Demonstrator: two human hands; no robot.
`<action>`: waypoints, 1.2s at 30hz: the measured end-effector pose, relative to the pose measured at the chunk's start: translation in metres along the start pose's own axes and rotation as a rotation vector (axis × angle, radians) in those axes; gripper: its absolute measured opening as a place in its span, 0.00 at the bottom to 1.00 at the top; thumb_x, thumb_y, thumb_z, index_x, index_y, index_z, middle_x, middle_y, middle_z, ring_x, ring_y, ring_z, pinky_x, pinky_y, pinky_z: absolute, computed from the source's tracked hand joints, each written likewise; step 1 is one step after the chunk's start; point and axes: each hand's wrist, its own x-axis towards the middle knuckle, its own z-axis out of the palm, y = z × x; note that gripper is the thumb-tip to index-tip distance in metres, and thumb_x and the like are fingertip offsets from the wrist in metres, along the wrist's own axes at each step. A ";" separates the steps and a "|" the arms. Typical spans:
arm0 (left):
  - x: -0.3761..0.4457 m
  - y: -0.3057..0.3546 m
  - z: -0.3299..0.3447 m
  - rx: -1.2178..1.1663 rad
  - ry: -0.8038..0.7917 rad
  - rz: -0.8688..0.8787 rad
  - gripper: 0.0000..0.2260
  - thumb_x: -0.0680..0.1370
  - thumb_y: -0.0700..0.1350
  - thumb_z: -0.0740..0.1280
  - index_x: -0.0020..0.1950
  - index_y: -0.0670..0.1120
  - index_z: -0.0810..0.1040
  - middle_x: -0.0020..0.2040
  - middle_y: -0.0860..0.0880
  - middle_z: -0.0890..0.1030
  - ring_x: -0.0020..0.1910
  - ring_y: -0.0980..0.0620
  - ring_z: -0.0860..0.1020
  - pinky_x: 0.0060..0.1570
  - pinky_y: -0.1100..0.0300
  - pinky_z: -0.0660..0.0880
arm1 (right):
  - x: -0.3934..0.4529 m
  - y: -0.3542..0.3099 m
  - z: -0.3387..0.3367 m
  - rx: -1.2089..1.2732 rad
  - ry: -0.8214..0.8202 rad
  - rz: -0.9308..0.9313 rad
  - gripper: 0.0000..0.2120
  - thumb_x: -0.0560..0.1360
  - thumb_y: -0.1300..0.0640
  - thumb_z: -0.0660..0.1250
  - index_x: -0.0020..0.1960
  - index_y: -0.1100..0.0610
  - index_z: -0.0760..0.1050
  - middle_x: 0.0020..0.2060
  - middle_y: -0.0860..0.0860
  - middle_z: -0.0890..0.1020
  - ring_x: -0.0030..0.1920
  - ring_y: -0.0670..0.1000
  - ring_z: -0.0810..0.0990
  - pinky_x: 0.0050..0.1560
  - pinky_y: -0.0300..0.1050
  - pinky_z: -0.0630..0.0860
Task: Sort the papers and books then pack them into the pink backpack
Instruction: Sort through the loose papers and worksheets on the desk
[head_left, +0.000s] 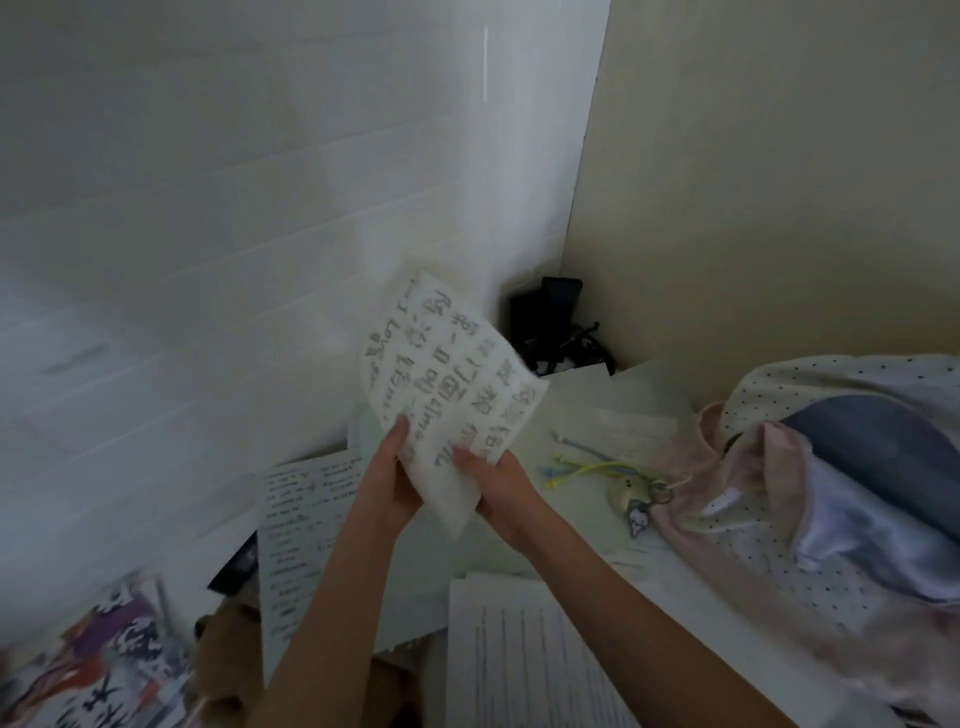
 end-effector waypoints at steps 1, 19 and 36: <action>-0.001 0.001 -0.003 0.010 -0.007 -0.003 0.19 0.80 0.50 0.59 0.68 0.45 0.70 0.68 0.43 0.73 0.60 0.46 0.77 0.53 0.51 0.75 | -0.001 0.005 -0.004 0.001 0.019 0.020 0.22 0.78 0.58 0.65 0.71 0.56 0.68 0.64 0.55 0.77 0.62 0.56 0.78 0.62 0.59 0.75; -0.017 -0.020 0.025 0.991 0.216 0.469 0.14 0.76 0.39 0.64 0.59 0.49 0.80 0.51 0.55 0.80 0.50 0.58 0.78 0.51 0.67 0.72 | 0.008 0.030 -0.002 -0.668 -0.108 -0.042 0.45 0.72 0.56 0.71 0.77 0.52 0.44 0.73 0.46 0.59 0.72 0.49 0.63 0.65 0.40 0.71; 0.001 -0.020 -0.076 1.138 0.714 0.095 0.32 0.67 0.40 0.76 0.64 0.32 0.64 0.62 0.33 0.72 0.61 0.37 0.72 0.57 0.49 0.72 | -0.017 0.026 -0.158 -0.764 0.908 0.265 0.26 0.74 0.64 0.61 0.71 0.60 0.61 0.64 0.64 0.72 0.62 0.63 0.73 0.58 0.52 0.71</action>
